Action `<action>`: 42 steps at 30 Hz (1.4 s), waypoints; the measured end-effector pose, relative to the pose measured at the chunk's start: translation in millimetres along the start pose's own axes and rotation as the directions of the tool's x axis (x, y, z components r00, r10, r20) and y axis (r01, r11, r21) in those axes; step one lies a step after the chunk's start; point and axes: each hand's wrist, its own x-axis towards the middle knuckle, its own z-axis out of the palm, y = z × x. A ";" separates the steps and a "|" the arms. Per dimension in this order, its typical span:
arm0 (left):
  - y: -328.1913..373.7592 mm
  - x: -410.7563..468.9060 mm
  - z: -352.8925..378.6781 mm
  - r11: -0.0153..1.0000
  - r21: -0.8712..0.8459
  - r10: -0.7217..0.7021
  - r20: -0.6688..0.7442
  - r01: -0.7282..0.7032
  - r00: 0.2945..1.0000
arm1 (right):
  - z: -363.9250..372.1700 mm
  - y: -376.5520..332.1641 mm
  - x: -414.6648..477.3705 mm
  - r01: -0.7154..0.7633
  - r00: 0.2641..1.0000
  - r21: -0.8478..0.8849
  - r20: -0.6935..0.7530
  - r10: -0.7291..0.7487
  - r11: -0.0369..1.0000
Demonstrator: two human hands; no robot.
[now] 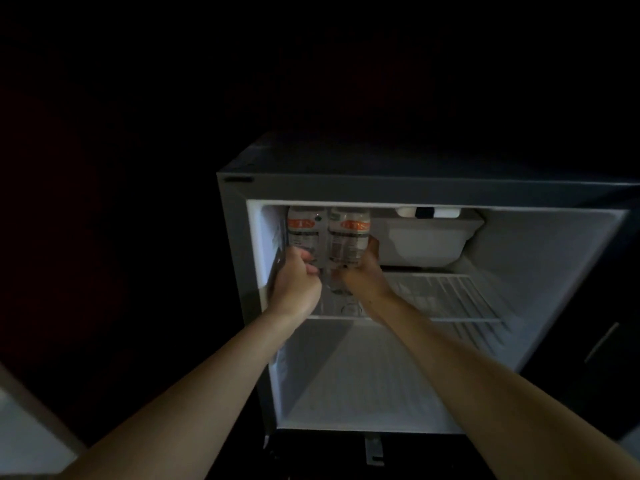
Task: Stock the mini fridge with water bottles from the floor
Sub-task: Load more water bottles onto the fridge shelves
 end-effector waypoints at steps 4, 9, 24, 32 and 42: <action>-0.1 -1.4 -1.3 1.000 -0.002 -0.005 -0.003 0.005 1.000 | -5.3 3.7 1.5 -0.084 0.990 -0.057 0.113 0.090 0.995; -1.9 -2.3 -3.4 1.000 -0.002 -0.022 0.000 0.022 1.000 | -6.4 1.8 2.6 -0.095 0.991 -0.107 0.086 0.104 0.990; 51.6 -113.7 4.5 0.996 -0.087 0.036 0.127 -0.025 0.991 | -81.4 -34.5 -151.2 -0.210 0.966 -0.024 -0.162 0.204 0.977; 107.6 -268.0 49.2 0.965 0.024 0.231 0.385 -0.260 0.894 | -186.7 -47.2 -331.2 -0.315 0.861 -0.003 -0.422 0.284 0.949; 117.4 -502.1 121.3 0.909 -0.033 0.291 0.766 -0.416 0.574 | -280.1 -45.8 -583.3 -0.436 0.609 0.122 -0.689 0.393 0.891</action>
